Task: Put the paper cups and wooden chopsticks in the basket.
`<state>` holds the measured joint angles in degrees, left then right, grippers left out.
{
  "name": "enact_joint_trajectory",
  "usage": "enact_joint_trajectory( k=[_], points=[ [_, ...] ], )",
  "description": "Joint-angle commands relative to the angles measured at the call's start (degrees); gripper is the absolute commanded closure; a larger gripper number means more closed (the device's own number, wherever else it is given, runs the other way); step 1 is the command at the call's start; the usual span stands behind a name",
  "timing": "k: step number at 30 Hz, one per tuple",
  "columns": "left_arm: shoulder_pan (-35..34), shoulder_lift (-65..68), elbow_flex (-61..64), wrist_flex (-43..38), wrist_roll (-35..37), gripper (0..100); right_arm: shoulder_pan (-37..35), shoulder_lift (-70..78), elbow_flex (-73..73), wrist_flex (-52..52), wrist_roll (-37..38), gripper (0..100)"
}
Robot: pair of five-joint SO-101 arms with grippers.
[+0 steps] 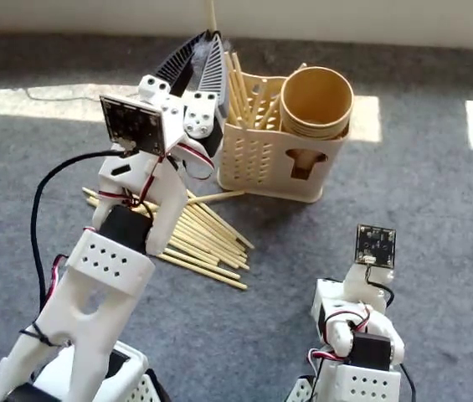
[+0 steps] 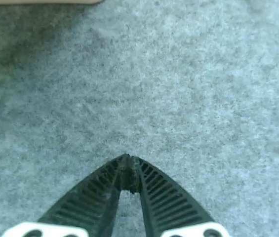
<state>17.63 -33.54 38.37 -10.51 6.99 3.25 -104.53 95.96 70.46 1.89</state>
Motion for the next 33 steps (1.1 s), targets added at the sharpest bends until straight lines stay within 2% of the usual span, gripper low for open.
enact_joint_trajectory(
  k=[1,4,23,26,33],
  points=[
    [0.22,7.16,-2.68,-3.08,-0.44,99,-0.57,-0.66,5.93,0.4,0.53,99.3],
    [0.13,10.33,-4.09,-3.34,-0.26,99,-0.57,-0.66,5.93,0.4,0.53,99.3],
    [0.57,10.33,-8.31,-2.81,-0.09,99,-0.57,-0.66,5.93,0.4,0.53,99.3],
    [0.48,8.84,-9.01,0.62,-0.09,99,-0.57,-0.66,5.93,0.4,0.53,99.3],
    [0.13,-2.77,-8.92,15.3,-0.26,99,-0.57,-0.66,5.93,0.4,0.53,99.3]
  ],
)
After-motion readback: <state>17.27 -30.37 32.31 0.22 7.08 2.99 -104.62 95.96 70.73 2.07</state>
